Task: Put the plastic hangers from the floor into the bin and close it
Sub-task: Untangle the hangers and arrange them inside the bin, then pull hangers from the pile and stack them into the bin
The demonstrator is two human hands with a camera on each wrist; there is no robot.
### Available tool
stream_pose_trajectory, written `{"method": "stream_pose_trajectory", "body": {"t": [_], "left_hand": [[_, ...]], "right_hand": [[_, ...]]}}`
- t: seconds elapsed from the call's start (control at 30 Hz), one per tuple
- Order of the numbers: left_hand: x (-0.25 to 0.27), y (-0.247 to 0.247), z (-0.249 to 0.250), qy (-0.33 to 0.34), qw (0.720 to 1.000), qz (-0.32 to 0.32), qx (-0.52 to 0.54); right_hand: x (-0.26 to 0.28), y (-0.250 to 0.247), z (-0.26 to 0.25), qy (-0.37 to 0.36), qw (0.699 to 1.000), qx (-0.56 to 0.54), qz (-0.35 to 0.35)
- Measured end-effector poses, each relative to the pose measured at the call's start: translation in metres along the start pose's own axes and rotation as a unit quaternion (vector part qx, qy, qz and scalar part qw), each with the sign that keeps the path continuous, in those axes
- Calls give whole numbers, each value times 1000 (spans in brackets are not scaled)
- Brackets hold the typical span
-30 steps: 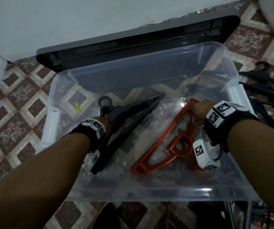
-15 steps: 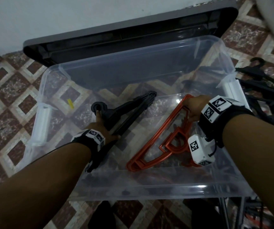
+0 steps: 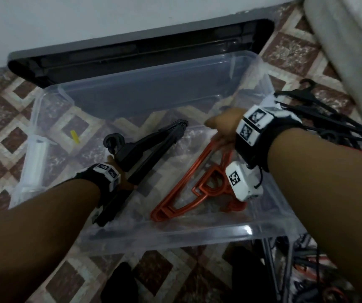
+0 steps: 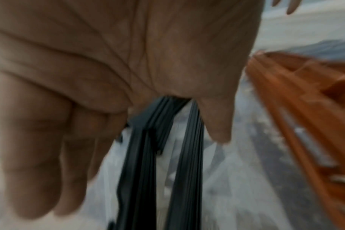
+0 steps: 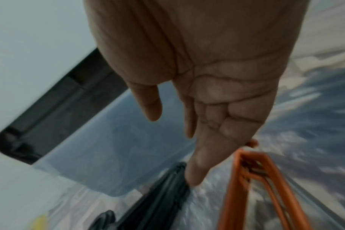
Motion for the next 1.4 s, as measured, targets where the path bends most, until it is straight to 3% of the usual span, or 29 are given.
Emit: {"method": "stream_pose_trajectory", "body": {"t": [0.13, 0.23, 0.3, 0.43, 0.5, 0.57, 0.67, 0.77, 0.9, 0.97, 1.03, 1.1, 1.17, 1.27, 1.4], "left_hand": [[42, -47, 5, 45, 998, 35, -41], [98, -117, 16, 69, 979, 190, 19], [151, -163, 33, 87, 952, 286, 61], [265, -228, 103, 175, 887, 412, 110], [319, -243, 151, 236, 856, 441, 132], [364, -246, 207, 308, 826, 450, 142], [399, -231, 296, 399, 811, 401, 147], [380, -187, 381, 437, 841, 302, 97], [319, -100, 450, 398, 899, 173, -52], [285, -55, 464, 371, 911, 124, -128], [253, -17, 463, 325, 929, 81, -157], [224, 6, 457, 267, 955, 58, -118], [205, 24, 457, 243, 969, 21, -49], [192, 38, 457, 215, 974, -49, 62], [190, 30, 468, 239, 957, -20, 162]], "right_hand": [[72, -30, -91, -145, 989, 28, -34], [149, -102, -143, -258, 966, -8, 24], [201, -162, -146, -315, 944, -36, 90], [279, -271, -70, -345, 913, 3, 216], [303, -321, -5, -316, 904, 23, 287], [314, -357, 72, -256, 915, 30, 309], [312, -384, 195, -137, 937, 52, 319], [300, -376, 308, -26, 948, 97, 303], [281, -319, 431, 129, 945, 163, 251], [266, -271, 473, 162, 961, 148, 167], [252, -222, 506, 204, 970, 97, 91], [243, -199, 517, 249, 961, -23, 122], [227, -191, 528, 245, 946, -111, 183], [209, -185, 540, 254, 920, -191, 229], [197, -176, 542, 260, 901, -249, 241]]}}
Point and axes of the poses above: each hand's wrist, its own x-axis away from the middle knuckle, its own y-axis out of the palm, z = x × y, the point moved 9 cm from there along -x, towards the middle knuckle, and after that the axes turned 2 degrees about -x, right-handed, at the moved point
